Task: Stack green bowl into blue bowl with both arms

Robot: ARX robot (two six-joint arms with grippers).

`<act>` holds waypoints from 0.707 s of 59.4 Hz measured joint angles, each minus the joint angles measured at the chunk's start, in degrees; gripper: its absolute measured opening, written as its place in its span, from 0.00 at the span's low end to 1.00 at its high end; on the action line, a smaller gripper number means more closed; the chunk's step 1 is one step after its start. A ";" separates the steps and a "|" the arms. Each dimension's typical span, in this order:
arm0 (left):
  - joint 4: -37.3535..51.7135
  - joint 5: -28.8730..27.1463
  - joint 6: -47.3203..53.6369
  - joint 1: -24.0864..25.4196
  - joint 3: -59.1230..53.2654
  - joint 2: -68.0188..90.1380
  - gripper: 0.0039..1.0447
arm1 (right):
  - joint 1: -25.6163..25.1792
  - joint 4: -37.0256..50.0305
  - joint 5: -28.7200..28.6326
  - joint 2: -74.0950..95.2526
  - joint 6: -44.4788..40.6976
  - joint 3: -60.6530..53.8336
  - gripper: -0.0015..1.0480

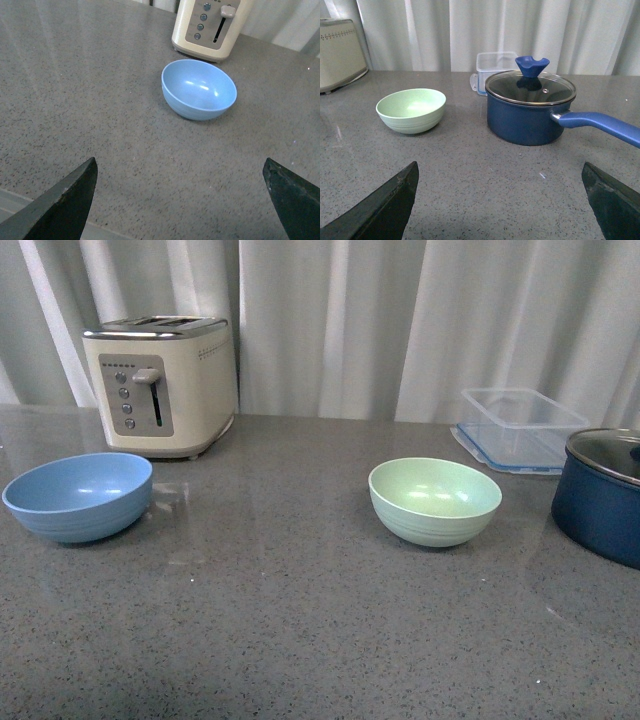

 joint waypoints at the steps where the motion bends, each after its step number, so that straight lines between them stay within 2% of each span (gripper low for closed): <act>1: -0.02 0.33 -0.42 0.44 1.38 1.79 0.94 | 0.00 0.00 0.00 0.00 0.00 0.02 0.90; 15: 0.81 3.21 -5.51 2.86 17.33 23.85 0.94 | 0.00 0.00 0.00 0.00 0.00 0.02 0.90; 22: -0.81 2.56 -7.54 3.23 24.13 35.50 0.94 | 0.00 0.00 0.02 0.00 0.00 0.02 0.90; 42: -4.83 3.21 -8.87 1.84 36.20 50.51 0.94 | 0.00 0.00 0.00 0.00 0.00 0.02 0.90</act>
